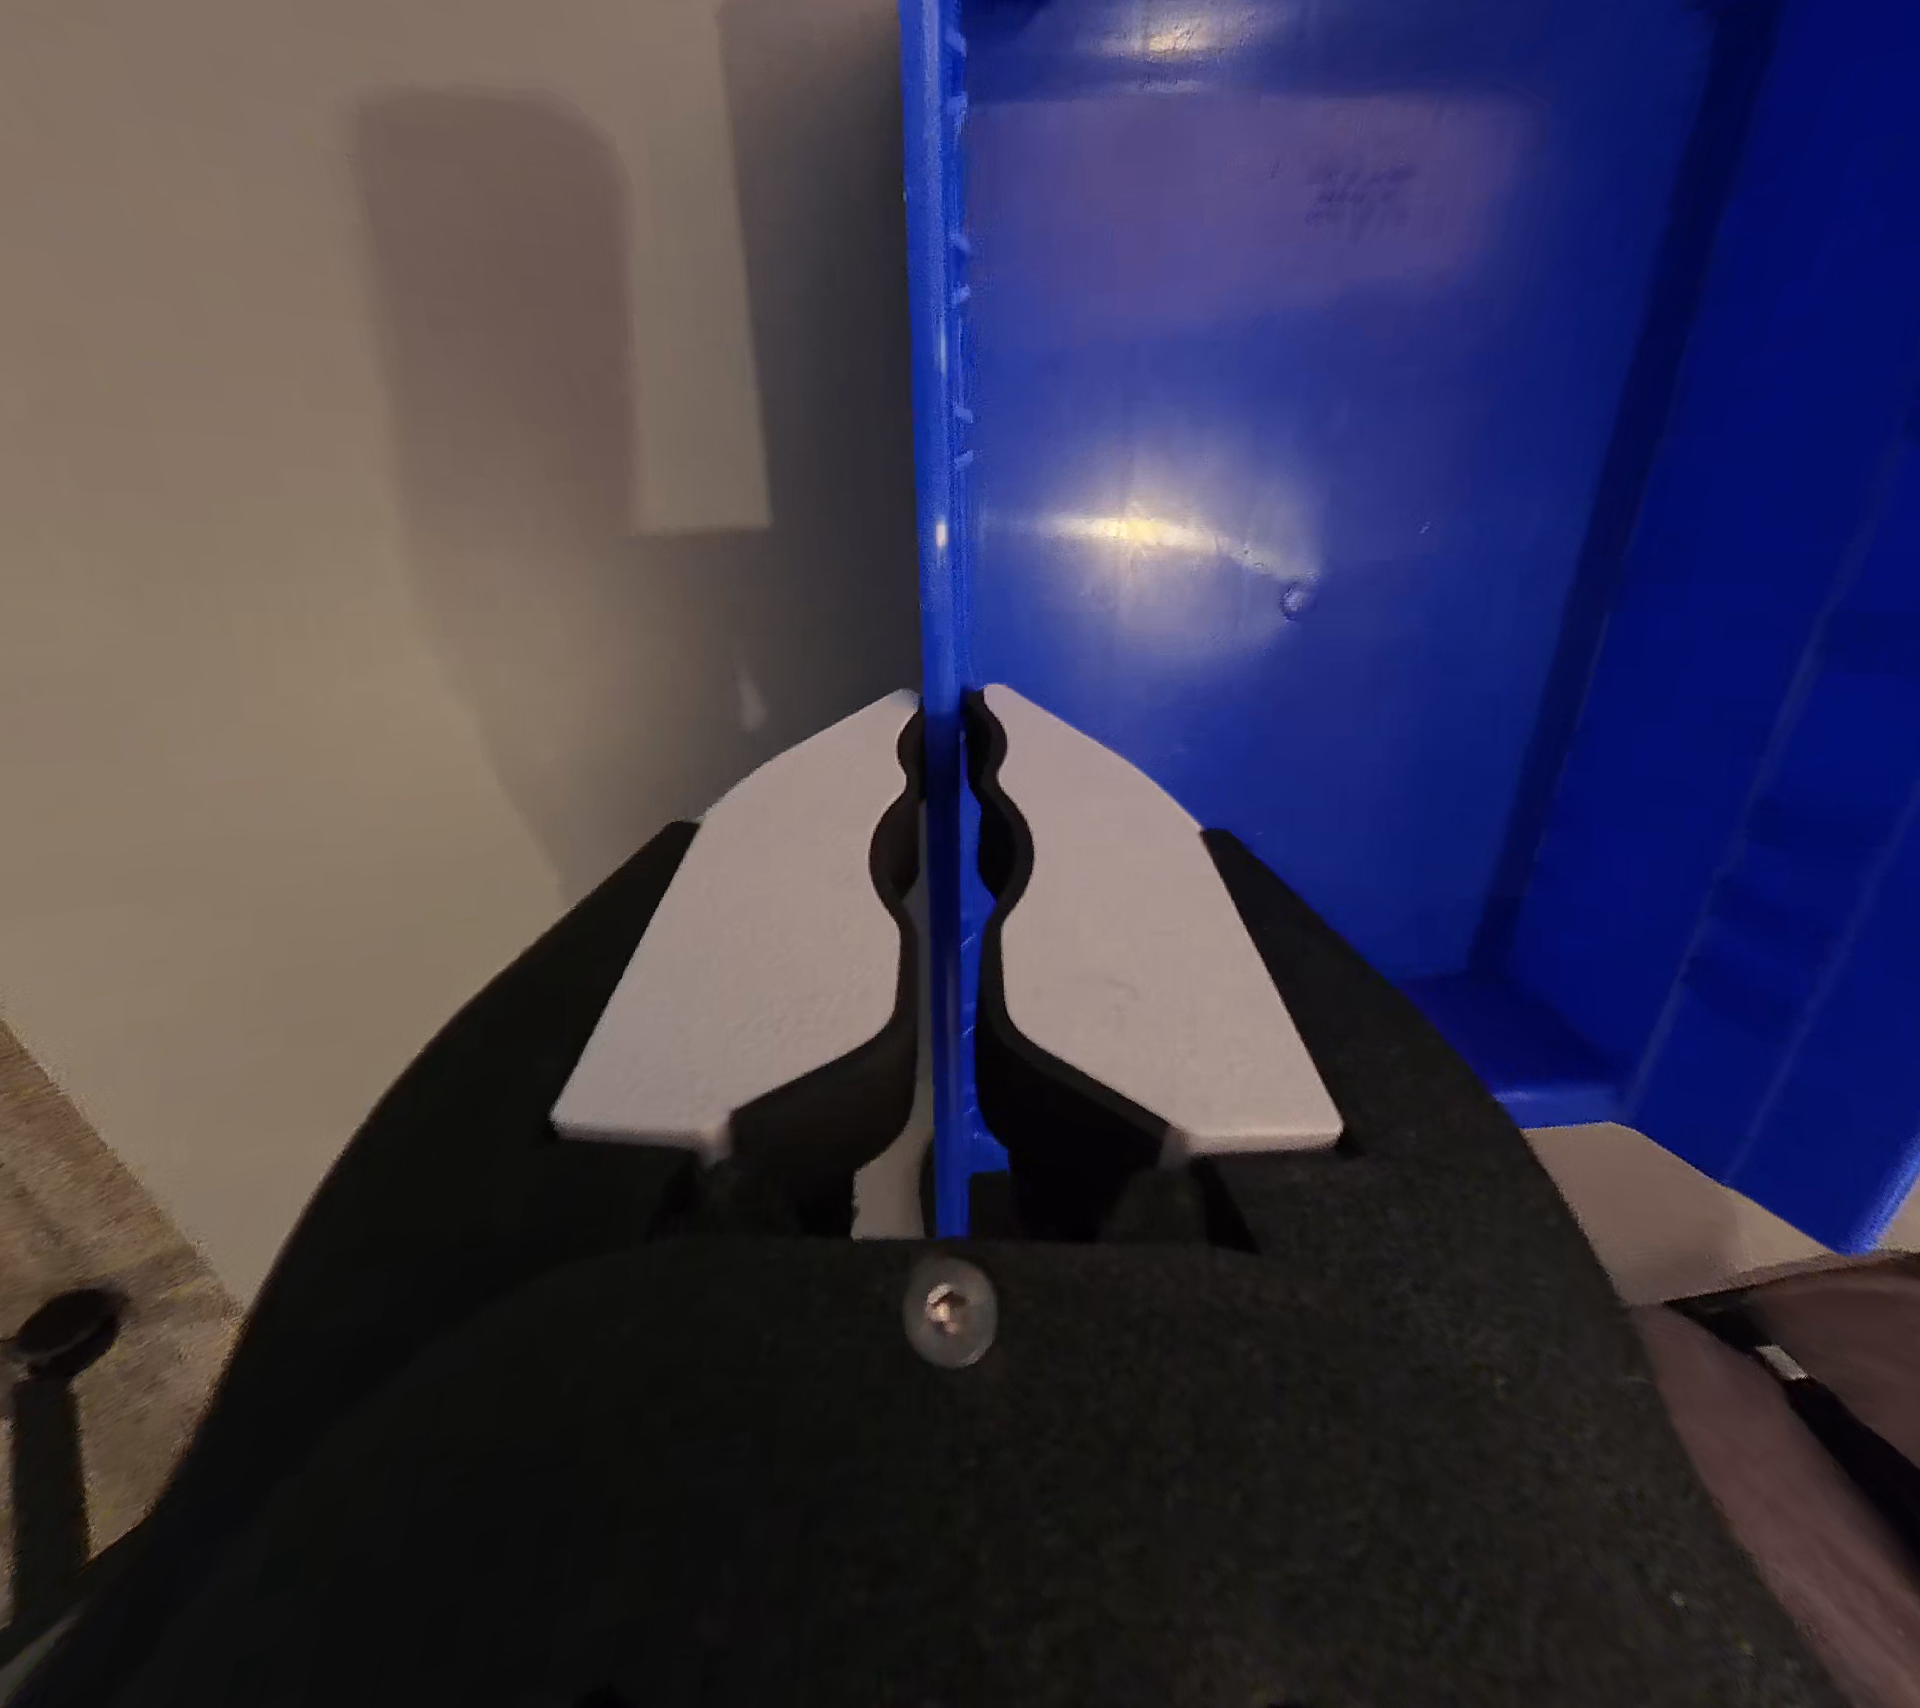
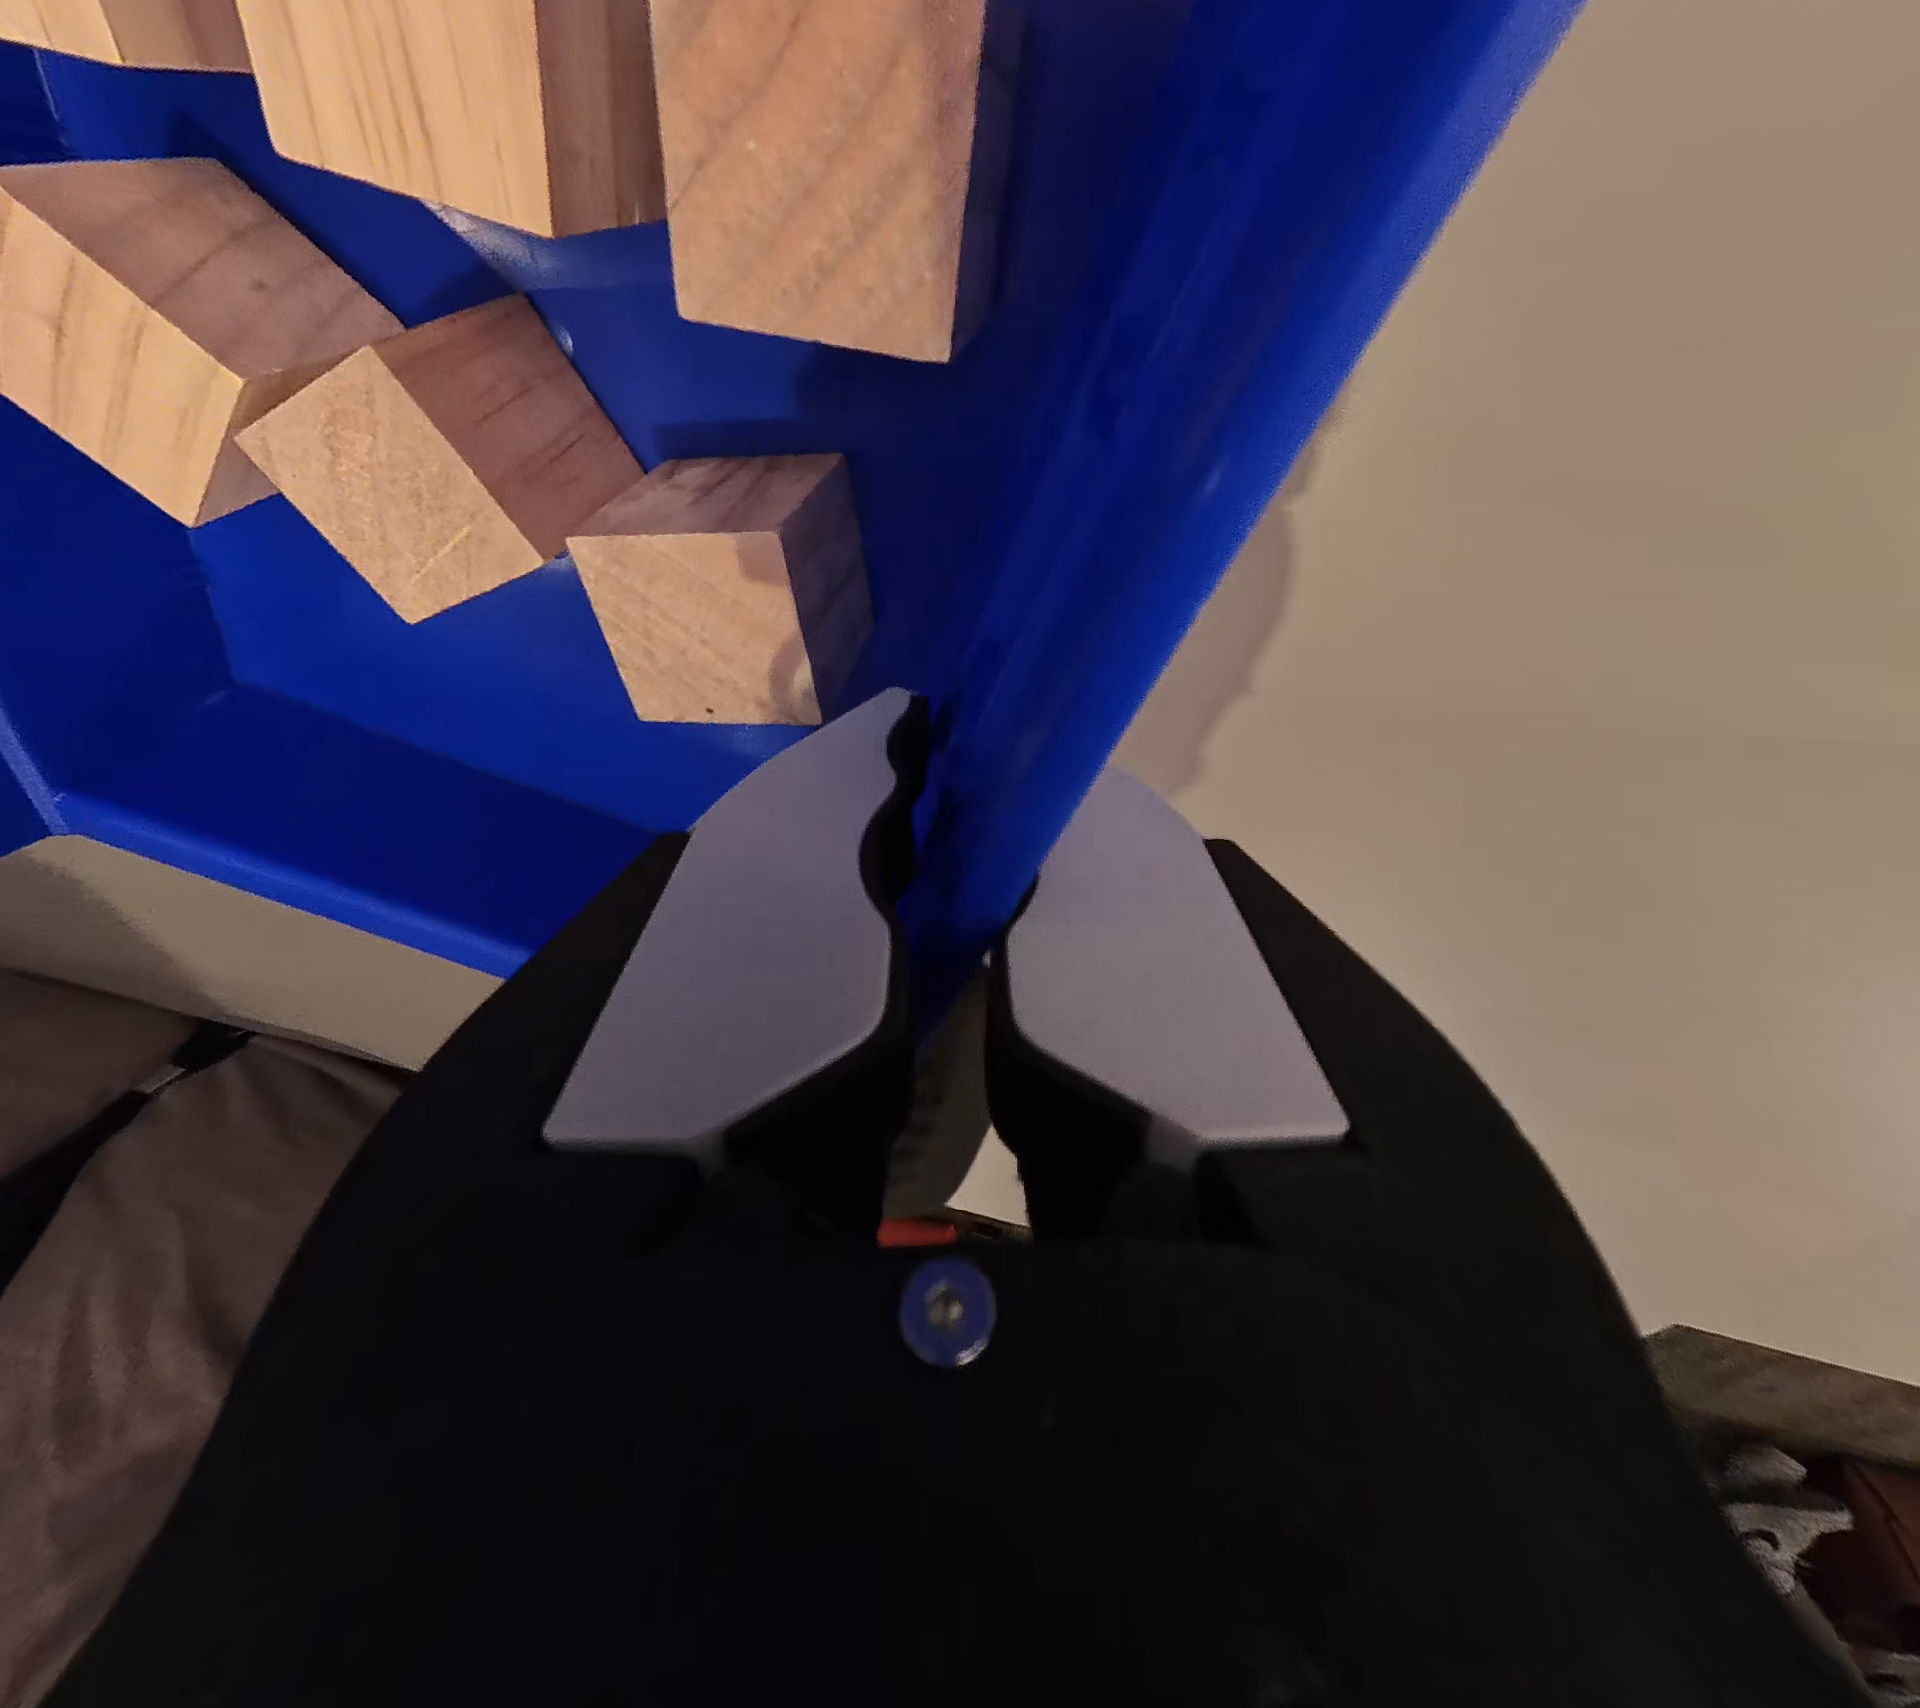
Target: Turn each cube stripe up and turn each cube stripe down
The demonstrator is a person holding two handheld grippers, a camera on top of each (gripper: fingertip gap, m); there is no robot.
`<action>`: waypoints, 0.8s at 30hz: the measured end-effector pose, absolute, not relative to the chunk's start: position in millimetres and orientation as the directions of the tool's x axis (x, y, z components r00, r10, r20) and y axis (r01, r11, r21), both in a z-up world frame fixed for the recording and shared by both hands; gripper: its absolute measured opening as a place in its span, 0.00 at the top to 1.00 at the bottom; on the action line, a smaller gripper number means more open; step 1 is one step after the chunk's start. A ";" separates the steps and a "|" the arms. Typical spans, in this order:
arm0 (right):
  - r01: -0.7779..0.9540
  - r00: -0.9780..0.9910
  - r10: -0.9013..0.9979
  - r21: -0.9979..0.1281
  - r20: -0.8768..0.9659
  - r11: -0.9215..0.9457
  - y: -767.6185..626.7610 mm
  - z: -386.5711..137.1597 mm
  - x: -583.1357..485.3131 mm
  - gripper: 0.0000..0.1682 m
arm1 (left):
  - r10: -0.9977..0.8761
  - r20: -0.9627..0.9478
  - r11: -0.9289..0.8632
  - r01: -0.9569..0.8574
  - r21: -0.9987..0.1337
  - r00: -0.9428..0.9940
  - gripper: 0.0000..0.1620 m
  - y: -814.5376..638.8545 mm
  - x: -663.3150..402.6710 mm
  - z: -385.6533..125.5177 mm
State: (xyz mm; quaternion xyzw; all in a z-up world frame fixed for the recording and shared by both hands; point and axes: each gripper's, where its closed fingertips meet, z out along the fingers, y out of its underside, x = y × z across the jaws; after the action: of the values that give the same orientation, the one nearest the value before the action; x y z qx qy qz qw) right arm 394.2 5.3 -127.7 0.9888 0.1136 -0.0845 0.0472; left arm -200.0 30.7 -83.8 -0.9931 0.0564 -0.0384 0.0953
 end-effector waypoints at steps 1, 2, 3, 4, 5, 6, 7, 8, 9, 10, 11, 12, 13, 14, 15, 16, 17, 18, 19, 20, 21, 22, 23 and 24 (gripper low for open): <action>0.243 0.957 0.226 0.075 -0.179 -0.967 6.0 -127.6 387.5 0.94 | -0.119 0.051 -0.976 -0.108 -0.189 0.992 0.97 30.1 -196.0 -84.0; 0.256 0.953 0.240 0.072 -0.183 -0.964 6.8 -127.5 380.2 0.94 | -0.118 0.043 -0.977 -0.108 -0.185 0.992 0.96 29.5 -192.1 -84.1; 0.271 0.949 0.255 0.069 -0.185 -0.960 7.8 -127.6 372.8 0.94 | -0.118 0.040 -0.977 -0.109 -0.183 0.992 0.96 29.0 -188.0 -84.2; 0.289 0.944 0.273 0.065 -0.184 -0.955 8.7 -127.5 365.6 0.94 | -0.121 0.042 -0.977 -0.112 -0.181 0.992 0.96 28.3 -183.7 -84.3; 0.306 0.939 0.291 0.061 -0.181 -0.950 9.6 -127.5 358.5 0.94 | -0.127 0.043 -0.977 -0.117 -0.180 0.991 0.96 27.5 -179.3 -84.4; 0.321 0.935 0.306 0.057 -0.178 -0.945 10.1 -127.5 351.5 0.94 | -0.131 0.046 -0.976 -0.120 -0.181 0.990 0.96 27.0 -174.9 -84.6; 0.333 0.931 0.320 0.054 -0.178 -0.941 10.1 -127.4 344.4 0.94 | -0.130 0.048 -0.976 -0.119 -0.181 0.990 0.96 26.0 -170.9 -84.6; 0.343 0.927 0.329 0.052 -0.180 -0.938 9.6 -127.5 337.5 0.94 | -0.127 0.045 -0.977 -0.117 -0.179 0.991 0.96 24.7 -167.2 -84.8; 0.349 0.925 0.335 0.052 -0.180 -0.936 9.0 -127.3 331.1 0.94 | -0.124 0.038 -0.978 -0.116 -0.175 0.992 0.96 22.7 -163.9 -84.8; 0.355 0.923 0.342 0.052 -0.178 -0.933 8.3 -127.3 325.4 0.94 | -0.122 0.025 -0.979 -0.116 -0.168 0.992 0.96 20.4 -160.6 -84.9; 0.361 0.921 0.347 0.050 -0.177 -0.931 7.8 -127.3 320.0 0.94 | -0.127 0.007 -0.979 -0.124 -0.163 0.992 0.95 18.1 -157.3 -85.0; 0.368 0.918 0.355 0.049 -0.176 -0.929 7.1 -127.2 314.7 0.94 | -0.140 -0.012 -0.978 -0.140 -0.157 0.990 0.95 15.9 -153.6 -85.1; 0.380 0.913 0.366 0.046 -0.178 -0.924 6.3 -127.1 309.3 0.94 | -0.155 -0.023 -0.976 -0.157 -0.153 0.988 0.95 14.1 -148.9 -85.2; 0.393 0.907 0.380 0.042 -0.181 -0.918 5.6 -127.0 304.2 0.93 | -0.172 -0.022 -0.973 -0.174 -0.152 0.985 0.95 12.6 -143.1 -85.3; 0.406 0.901 0.393 0.038 -0.185 -0.913 4.8 -126.9 299.3 0.93 | -0.190 -0.010 -0.970 -0.189 -0.152 0.982 0.95 11.2 -136.4 -85.4; 0.415 0.896 0.402 0.036 -0.187 -0.909 3.8 -126.8 295.0 0.93 | -0.204 0.007 -0.968 -0.200 -0.153 0.979 0.95 9.9 -129.7 -85.7; 0.424 0.894 0.411 0.040 -0.178 -0.905 2.6 -126.7 293.1 0.92 | -0.213 0.011 -0.967 -0.209 -0.148 0.977 0.95 8.2 -125.4 -85.8; 0.425 0.894 0.413 0.040 -0.173 -0.904 1.6 -126.5 291.9 0.92 | -0.219 -0.007 -0.965 -0.218 -0.145 0.976 0.94 7.3 -124.5 -85.8; 0.418 0.897 0.405 0.042 -0.177 -0.907 0.5 -126.4 290.7 0.92 | -0.220 -0.020 -0.965 -0.220 -0.143 0.975 0.94 6.7 -124.1 -85.8; 0.410 0.900 0.396 0.043 -0.184 -0.911 -0.2 -126.3 289.6 0.92 | -0.220 -0.025 -0.965 -0.221 -0.142 0.975 0.94 6.2 -123.3 -85.8; 0.407 0.901 0.393 0.044 -0.185 -0.912 -0.4 -126.3 288.7 0.92 | -0.224 -0.029 -0.964 -0.226 -0.140 0.974 0.94 6.1 -122.4 -85.8; 0.410 0.900 0.396 0.044 -0.180 -0.911 0.0 -126.3 288.0 0.92 | -0.233 -0.033 -0.963 -0.235 -0.135 0.972 0.94 6.2 -121.6 -85.8; 0.412 0.900 0.399 0.041 -0.174 -0.910 1.5 -126.3 287.4 0.92 | -0.246 -0.036 -0.960 -0.248 -0.130 0.969 0.94 6.4 -120.7 -85.8; 0.411 0.900 0.400 0.032 -0.172 -0.911 4.4 -126.5 286.4 0.92 | -0.260 -0.035 -0.956 -0.262 -0.128 0.965 0.94 7.3 -119.5 -85.9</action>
State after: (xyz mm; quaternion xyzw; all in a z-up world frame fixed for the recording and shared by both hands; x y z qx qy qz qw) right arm 286.4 4.4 -126.5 0.9741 0.2083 -0.0812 0.0336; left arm -119.5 7.3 -85.9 -0.9890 0.1321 0.0091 0.0657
